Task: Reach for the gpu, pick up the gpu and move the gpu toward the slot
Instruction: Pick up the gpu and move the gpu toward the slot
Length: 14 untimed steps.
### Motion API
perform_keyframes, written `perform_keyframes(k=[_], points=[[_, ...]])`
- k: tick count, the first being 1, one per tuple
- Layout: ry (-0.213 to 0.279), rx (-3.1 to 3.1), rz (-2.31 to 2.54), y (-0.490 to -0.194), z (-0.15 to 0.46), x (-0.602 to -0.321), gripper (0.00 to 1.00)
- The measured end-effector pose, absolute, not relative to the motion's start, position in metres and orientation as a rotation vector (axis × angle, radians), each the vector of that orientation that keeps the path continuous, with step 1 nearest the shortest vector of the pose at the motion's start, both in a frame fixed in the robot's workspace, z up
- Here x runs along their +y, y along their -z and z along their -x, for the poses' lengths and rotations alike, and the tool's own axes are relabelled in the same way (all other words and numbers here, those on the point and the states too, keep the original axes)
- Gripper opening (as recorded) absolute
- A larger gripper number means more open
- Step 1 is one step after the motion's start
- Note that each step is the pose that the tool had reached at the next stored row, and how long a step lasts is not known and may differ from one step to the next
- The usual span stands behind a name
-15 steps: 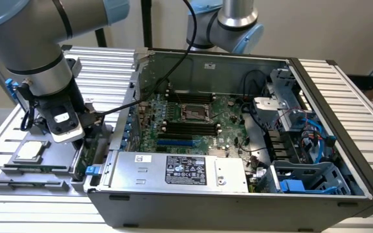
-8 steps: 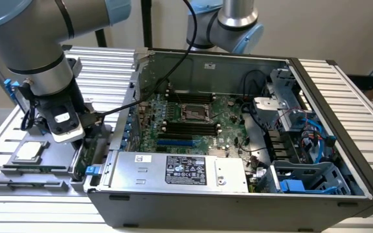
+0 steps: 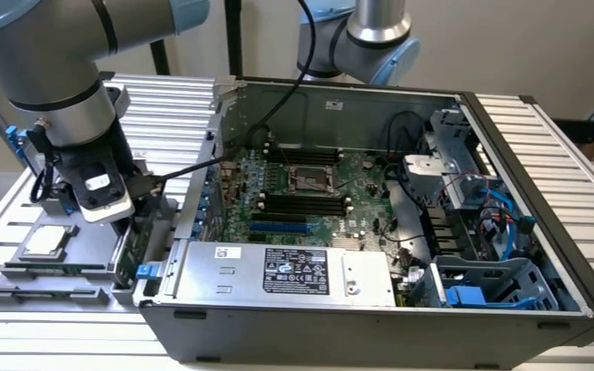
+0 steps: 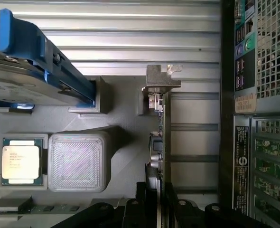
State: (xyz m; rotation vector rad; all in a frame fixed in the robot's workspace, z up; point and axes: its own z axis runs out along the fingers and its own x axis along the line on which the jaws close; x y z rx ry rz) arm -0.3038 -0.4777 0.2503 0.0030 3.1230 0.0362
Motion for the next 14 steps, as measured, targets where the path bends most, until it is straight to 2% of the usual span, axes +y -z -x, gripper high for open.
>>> perform_keyframes(k=[6, 14], points=[[-0.036, 3.125, -0.003, -0.265, 0.303, -0.478, 0.26], [-0.036, 3.128, -0.003, -0.3, 0.301, -0.478, 0.26]])
